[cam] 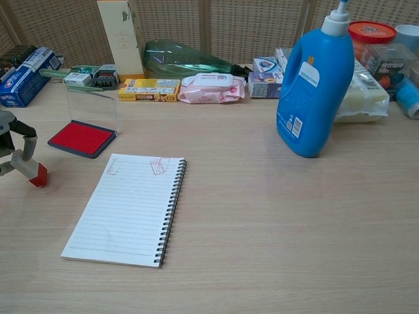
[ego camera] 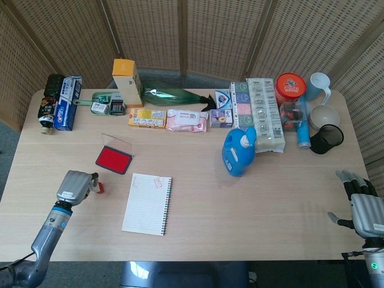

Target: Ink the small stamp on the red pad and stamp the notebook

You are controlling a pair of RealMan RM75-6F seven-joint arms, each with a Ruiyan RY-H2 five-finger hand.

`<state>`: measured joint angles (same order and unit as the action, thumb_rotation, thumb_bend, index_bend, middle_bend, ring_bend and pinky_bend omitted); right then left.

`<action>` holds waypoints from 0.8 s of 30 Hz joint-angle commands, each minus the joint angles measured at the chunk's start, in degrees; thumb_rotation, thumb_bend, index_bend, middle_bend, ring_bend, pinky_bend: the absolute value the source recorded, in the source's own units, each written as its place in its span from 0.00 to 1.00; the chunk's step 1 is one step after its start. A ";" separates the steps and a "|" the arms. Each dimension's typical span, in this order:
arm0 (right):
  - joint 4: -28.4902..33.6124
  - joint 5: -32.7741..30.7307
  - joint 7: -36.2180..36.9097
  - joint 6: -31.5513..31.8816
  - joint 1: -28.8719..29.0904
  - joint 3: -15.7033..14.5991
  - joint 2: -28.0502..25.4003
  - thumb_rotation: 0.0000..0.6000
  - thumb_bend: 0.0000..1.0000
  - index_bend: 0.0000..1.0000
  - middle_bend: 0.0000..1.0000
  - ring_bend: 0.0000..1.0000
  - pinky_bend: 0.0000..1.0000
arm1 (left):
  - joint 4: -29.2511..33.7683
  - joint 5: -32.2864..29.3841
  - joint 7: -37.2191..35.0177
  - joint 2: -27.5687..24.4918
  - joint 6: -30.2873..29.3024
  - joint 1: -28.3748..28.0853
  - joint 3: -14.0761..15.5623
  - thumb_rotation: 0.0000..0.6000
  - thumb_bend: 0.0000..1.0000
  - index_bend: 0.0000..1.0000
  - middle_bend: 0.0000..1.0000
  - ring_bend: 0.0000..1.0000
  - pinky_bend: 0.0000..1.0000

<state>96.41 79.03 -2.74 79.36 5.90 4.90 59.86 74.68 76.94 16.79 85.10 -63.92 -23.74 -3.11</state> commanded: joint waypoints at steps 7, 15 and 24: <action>0.05 0.06 -0.12 0.02 -0.01 -0.05 0.00 1.00 0.00 0.09 0.10 0.11 0.10 | 0.82 -0.50 0.72 -0.80 0.84 -0.73 -0.34 1.00 0.38 0.63 1.00 1.00 1.00; -0.12 -0.20 -0.54 -0.45 0.18 -0.11 0.23 1.00 0.00 0.09 0.10 0.11 0.10 | 4.24 -2.51 5.22 -4.58 3.07 -4.44 -3.67 1.00 0.38 0.63 1.00 1.00 1.00; -0.82 -1.20 -1.03 -1.50 0.57 -0.01 0.66 1.00 0.00 0.09 0.10 0.11 0.10 | 1.94 -7.86 10.75 -3.41 8.48 -9.35 -5.87 1.00 0.38 0.63 1.00 1.00 1.00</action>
<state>95.66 77.93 -3.71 77.95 6.42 4.86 60.47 77.46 69.91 26.58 81.02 -56.27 -32.17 -8.55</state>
